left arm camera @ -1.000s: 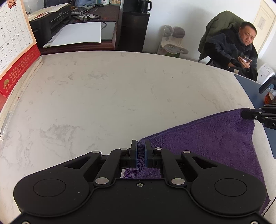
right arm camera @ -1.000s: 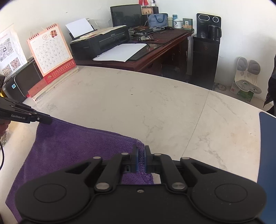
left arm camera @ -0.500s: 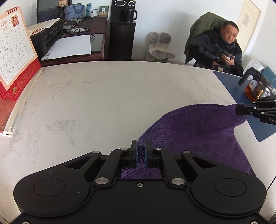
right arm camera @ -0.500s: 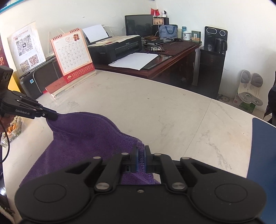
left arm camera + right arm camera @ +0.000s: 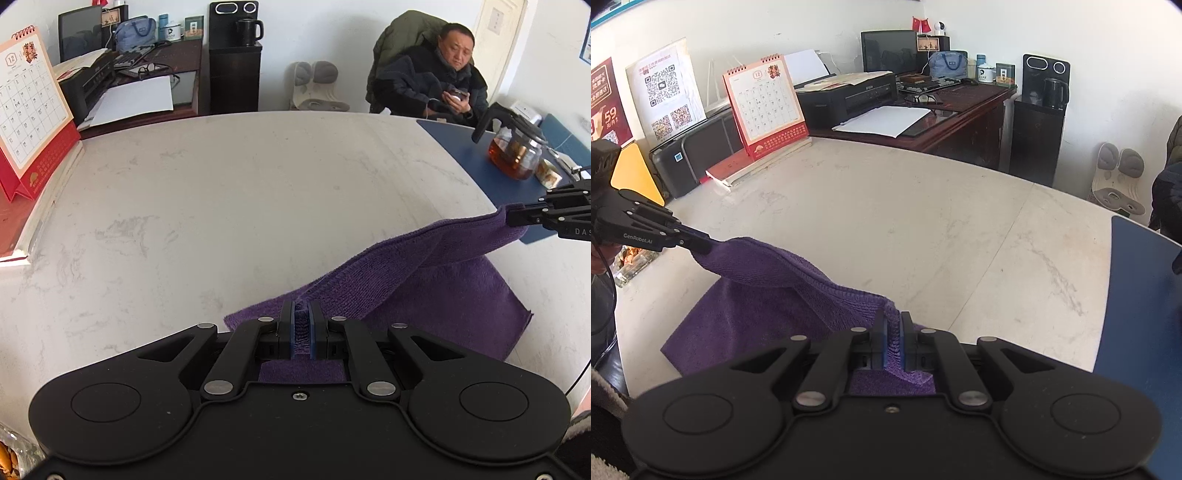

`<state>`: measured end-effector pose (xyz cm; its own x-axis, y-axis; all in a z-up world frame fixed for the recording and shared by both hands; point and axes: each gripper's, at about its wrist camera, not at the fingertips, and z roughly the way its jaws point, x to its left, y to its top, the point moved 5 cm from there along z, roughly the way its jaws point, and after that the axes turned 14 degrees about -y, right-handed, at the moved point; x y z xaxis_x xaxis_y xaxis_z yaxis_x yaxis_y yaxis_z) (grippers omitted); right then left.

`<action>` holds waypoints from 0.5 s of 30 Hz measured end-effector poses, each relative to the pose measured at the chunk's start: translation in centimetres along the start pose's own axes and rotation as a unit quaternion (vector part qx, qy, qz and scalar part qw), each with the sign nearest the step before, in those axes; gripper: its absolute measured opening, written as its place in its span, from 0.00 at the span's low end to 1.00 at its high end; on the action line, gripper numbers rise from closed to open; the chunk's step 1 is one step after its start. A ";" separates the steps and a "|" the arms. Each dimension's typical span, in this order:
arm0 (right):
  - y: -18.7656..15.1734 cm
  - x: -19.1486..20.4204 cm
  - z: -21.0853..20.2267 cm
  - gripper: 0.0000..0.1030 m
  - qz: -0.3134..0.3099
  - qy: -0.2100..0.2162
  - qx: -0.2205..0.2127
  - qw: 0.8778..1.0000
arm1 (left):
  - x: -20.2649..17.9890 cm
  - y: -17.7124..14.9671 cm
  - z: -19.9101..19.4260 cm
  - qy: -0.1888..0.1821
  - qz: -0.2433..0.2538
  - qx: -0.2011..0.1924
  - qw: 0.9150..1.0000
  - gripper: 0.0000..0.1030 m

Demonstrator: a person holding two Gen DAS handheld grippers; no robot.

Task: Fold towel
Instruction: 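Lift both gripped towel corners up off the table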

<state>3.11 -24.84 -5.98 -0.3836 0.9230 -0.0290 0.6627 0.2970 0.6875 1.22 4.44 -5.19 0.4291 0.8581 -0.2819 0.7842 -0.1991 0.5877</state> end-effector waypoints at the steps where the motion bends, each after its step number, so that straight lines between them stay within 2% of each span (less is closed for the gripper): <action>1: -0.3 0.2 0.0 0.05 -0.003 0.000 0.002 1.000 | -0.1 -0.3 0.0 -0.001 0.002 0.001 1.000 0.06; 7: -2.5 1.5 -0.6 0.05 -0.016 -0.001 0.017 1.000 | -0.6 -3.0 0.1 -0.020 0.016 0.016 1.000 0.06; 15: -3.7 1.9 -1.7 0.05 -0.024 0.000 0.022 0.999 | -1.0 -4.6 -0.9 -0.034 0.020 0.020 0.999 0.06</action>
<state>-1.16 -24.56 -7.30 -0.4147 0.9079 -0.0614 0.6716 0.3509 0.6526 -3.22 4.90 -6.90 0.4889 0.8153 -0.3102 0.7825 -0.2526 0.5692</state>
